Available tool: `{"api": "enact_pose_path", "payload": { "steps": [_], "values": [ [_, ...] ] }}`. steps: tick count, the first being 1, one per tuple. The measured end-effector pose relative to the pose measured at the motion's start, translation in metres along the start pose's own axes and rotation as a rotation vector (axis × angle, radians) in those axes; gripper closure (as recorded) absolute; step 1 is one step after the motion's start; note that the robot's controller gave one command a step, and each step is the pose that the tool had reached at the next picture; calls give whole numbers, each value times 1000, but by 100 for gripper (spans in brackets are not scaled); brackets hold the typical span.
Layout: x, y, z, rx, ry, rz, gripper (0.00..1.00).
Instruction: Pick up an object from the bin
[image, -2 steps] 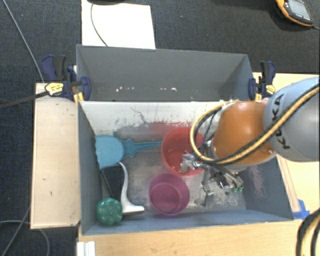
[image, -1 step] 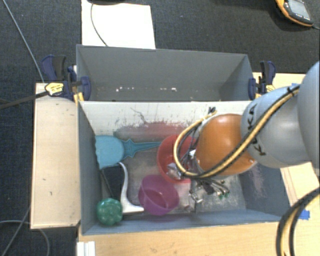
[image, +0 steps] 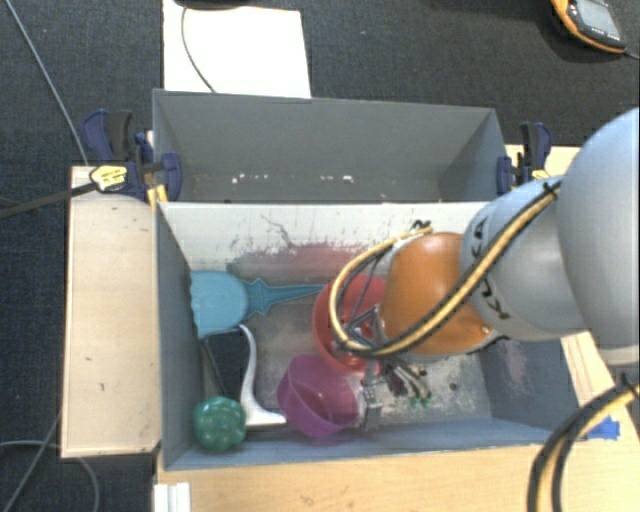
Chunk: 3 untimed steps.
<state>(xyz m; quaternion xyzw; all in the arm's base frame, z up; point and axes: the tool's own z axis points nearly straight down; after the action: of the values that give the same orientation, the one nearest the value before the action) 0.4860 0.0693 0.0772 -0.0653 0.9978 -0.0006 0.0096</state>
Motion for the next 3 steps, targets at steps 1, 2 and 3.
{"api": "enact_pose_path", "payload": {
  "steps": [1, 2, 3],
  "values": [
    [-62, -31, 4, 3, -4, -362, 100],
    [-62, -31, 4, 3, -4, -361, 100],
    [-64, -24, -6, 2, 6, -389, 100]
  ]
}}
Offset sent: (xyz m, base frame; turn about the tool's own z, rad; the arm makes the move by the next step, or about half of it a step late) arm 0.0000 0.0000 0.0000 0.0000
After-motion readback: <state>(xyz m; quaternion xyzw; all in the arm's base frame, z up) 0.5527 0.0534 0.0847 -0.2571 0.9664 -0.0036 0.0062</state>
